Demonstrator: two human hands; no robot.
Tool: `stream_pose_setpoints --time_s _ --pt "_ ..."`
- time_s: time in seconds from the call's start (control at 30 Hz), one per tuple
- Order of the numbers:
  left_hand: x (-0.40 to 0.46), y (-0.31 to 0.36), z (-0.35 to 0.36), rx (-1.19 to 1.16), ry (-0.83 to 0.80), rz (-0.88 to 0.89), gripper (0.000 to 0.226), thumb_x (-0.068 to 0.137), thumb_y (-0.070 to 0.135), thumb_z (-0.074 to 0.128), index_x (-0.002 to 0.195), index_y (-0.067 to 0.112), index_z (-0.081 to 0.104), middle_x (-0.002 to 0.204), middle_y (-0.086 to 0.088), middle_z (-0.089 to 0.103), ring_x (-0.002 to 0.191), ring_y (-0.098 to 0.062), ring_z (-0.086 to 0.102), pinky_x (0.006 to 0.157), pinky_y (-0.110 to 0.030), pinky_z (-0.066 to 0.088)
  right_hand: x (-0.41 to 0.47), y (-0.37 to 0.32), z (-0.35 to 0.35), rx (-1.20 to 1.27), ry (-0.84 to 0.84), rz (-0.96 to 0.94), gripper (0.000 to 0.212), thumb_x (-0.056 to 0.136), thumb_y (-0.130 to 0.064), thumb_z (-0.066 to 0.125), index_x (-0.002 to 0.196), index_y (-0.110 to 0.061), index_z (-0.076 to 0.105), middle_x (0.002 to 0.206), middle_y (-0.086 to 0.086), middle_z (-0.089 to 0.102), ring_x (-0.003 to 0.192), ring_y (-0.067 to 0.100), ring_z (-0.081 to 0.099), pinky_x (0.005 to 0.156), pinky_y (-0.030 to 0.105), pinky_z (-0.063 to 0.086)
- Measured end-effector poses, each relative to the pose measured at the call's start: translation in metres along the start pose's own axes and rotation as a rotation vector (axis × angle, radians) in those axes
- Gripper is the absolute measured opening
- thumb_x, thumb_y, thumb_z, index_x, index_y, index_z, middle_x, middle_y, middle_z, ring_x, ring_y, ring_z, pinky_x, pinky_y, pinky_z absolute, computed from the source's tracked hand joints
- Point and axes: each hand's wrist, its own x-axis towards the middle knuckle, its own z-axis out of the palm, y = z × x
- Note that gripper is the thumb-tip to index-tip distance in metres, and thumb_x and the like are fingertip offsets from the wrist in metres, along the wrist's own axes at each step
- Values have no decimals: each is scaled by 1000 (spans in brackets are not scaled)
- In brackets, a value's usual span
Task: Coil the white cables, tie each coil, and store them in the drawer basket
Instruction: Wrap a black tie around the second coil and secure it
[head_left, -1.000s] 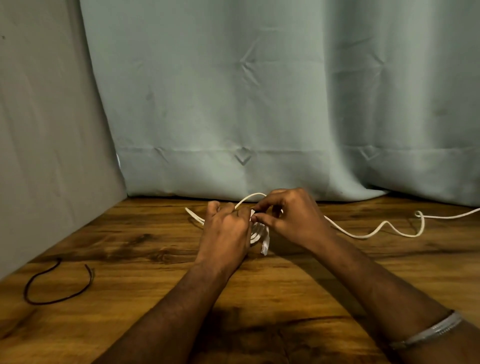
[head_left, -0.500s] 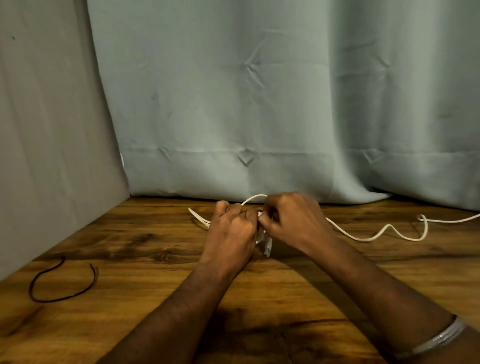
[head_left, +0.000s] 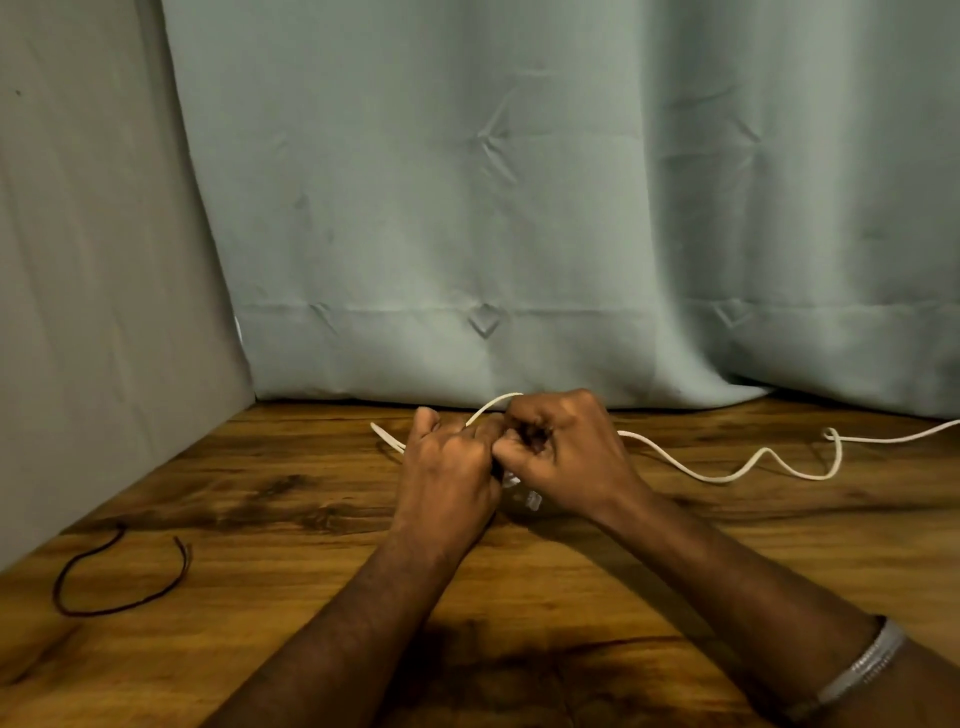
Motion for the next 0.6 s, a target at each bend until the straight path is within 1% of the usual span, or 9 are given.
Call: stream_pose_setpoints --time_s 0.1,0.2,0.27,0.33,0.4,0.43,0.5,0.57,0.6 --pt "-2 -1 -2 -82 21 1 18 74 13 71 88 24 66 67 4 66 65 -21 60 74 -37 33 1 -4 4 92 -6 20 12 71 -32 61 62 -26 58 53 -9 51 49 6 47 49 31 40" --pt "-1 0 0 -63 -30 -39 12 86 20 60 95 26 66 74 2 70 71 -21 63 76 -39 34 0 2 6 202 -30 129 15 77 -26 64 63 -22 62 54 -6 56 50 2 49 50 25 39" --pt "0 -5 9 -132 -65 -165 12 97 28 53 97 25 65 77 -1 71 75 -24 64 77 -39 37 0 12 6 284 -26 267 16 89 -25 71 73 -21 73 61 -7 66 56 -1 55 54 24 44" --pt "-1 -13 19 -358 -87 -323 21 100 38 53 95 22 65 82 -1 73 77 -23 66 79 -39 47 1 23 4 346 2 405 10 94 -33 74 93 -25 81 80 -11 77 75 -2 70 69 23 55" --pt "-2 -21 28 -634 -67 -469 23 98 41 57 98 21 70 84 5 74 78 -14 69 74 -41 55 0 33 4 388 -71 500 24 93 -32 76 116 -26 79 100 -15 79 93 -6 71 84 19 56" --pt "-1 -21 28 -747 -65 -521 20 98 37 60 99 22 72 84 7 75 79 -10 70 73 -42 57 -1 35 4 397 -134 504 28 93 -29 76 121 -24 77 104 -17 78 96 -8 70 86 16 55" --pt "0 -19 26 -947 -66 -603 13 97 29 65 99 20 74 85 5 77 80 -11 72 75 -41 59 -4 39 8 470 -184 512 28 93 -18 76 121 -21 77 100 -16 78 95 -5 71 85 18 56" --pt "3 -14 21 -1162 -67 -696 13 96 23 66 99 15 76 84 -1 77 79 -17 73 72 -39 58 -3 40 7 643 -134 586 27 91 -7 75 116 -16 76 94 -10 80 87 2 73 77 22 59" --pt "4 -13 19 -1258 -68 -743 15 95 23 66 99 12 76 80 -2 76 77 -21 71 68 -37 57 -3 39 6 731 -118 619 27 90 -5 75 115 -14 76 93 -6 81 84 4 73 73 21 58"
